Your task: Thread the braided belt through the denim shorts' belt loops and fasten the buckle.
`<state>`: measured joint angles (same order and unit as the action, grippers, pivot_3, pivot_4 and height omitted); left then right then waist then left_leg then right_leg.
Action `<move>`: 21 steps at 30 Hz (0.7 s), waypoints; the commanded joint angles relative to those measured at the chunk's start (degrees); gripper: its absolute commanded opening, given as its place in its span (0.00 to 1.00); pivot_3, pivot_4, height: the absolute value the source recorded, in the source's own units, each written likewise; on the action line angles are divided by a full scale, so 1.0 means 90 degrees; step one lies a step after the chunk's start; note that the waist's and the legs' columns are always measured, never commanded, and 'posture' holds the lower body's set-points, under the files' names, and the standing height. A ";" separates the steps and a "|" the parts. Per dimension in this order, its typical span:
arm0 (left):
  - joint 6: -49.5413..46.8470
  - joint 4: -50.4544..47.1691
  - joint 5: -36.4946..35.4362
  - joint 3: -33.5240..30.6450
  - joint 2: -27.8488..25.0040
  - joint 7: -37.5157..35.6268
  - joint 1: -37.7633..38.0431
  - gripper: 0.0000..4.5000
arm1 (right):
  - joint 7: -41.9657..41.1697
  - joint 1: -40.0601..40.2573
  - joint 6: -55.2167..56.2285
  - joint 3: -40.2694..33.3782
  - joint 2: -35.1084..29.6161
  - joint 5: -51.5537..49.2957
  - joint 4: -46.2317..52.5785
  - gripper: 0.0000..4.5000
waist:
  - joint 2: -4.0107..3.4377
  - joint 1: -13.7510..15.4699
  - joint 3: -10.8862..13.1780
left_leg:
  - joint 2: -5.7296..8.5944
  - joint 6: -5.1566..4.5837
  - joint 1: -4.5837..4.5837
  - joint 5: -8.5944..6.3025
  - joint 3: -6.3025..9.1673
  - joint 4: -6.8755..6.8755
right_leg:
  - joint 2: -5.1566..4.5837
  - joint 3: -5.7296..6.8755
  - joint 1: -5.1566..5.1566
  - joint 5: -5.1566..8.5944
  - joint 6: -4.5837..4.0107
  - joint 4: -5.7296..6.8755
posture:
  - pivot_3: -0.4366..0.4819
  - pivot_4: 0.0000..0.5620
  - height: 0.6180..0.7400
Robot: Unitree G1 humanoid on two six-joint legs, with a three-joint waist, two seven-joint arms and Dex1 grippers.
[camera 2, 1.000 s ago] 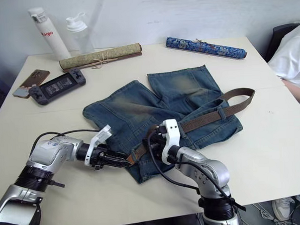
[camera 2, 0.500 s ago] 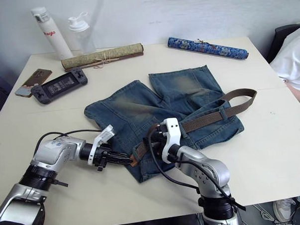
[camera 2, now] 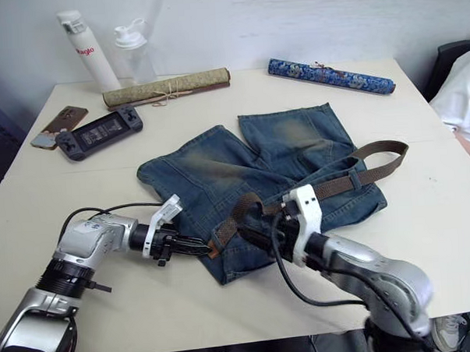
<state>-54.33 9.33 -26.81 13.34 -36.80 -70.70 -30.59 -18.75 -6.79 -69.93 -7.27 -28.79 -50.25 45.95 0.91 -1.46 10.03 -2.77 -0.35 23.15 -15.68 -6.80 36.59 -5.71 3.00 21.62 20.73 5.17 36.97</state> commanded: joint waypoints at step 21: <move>0.0097 0.0037 0.0033 -0.0030 0.0086 0.0117 0.0203 0.00 | -0.0777 0.0254 0.3637 0.3758 -0.1844 0.5422 -0.0634 0.37 | 0.0013 0.0004 -0.0007 | -0.0007 0.0007 0.0003 -0.0002 -0.0001 0.0058 | 0.0005 0.0001 -0.0008 0.0002 0.0006 0.0016 | 0.48 0.27 0.97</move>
<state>-53.21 9.42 -26.79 12.77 -36.05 -70.06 -29.88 -26.31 -4.92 -36.75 27.02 -45.95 -3.06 41.23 1.03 -1.42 9.97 -2.83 -0.28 23.18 -15.69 -6.81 37.11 -5.66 3.01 21.55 20.75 5.22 37.12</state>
